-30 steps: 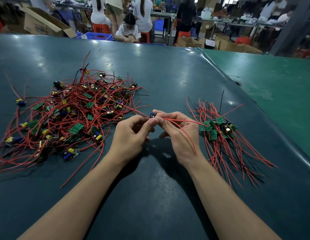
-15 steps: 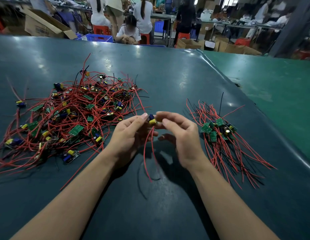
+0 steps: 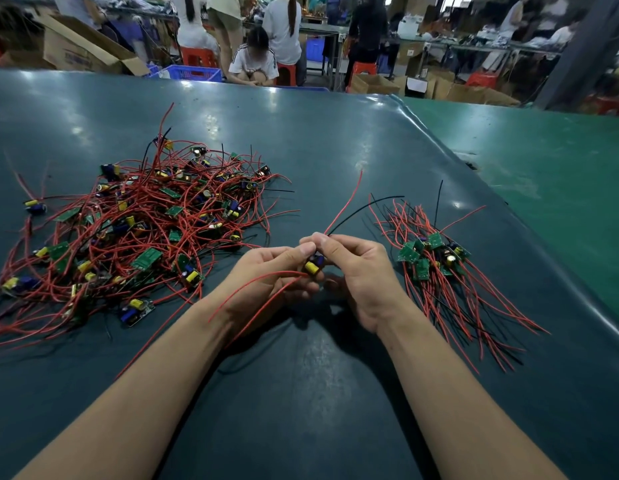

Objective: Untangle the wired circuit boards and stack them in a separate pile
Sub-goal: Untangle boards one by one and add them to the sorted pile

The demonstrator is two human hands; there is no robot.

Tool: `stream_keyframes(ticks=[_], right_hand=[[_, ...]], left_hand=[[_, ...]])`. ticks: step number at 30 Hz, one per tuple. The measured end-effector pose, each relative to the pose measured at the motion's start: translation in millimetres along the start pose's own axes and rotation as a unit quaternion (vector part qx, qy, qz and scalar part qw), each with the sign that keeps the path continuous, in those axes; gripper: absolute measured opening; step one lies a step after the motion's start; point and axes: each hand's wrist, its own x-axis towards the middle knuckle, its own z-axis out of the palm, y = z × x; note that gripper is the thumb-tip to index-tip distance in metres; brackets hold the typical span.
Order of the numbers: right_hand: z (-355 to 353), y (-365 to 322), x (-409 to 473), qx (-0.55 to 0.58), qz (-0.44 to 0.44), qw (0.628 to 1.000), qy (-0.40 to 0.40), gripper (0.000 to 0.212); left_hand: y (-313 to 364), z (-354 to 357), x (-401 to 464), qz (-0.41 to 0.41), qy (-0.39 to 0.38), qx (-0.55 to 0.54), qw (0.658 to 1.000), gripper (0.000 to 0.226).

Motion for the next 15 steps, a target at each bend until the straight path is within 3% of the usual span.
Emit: stream_keyframes(ticks=[8,11,15], right_hand=[[2.3,-3.8,-0.7,-0.008,-0.031,0.999,0.011,0.019],[-4.9,-8.9,2.1,0.02,-0.03,0.997,0.069,0.021],[-16.8,-15.3,6.0,0.08,-0.026,0.983,0.162,0.019]], left_hand=[[0.3,-1.2,0.3,-0.001,-0.018,0.001,1.0,0.018],[-1.2,-0.9,-0.3,0.007,-0.062,0.011,0.998,0.008],[-3.9,-1.5,-1.9,0.024,-0.086,0.039,0.995,0.01]])
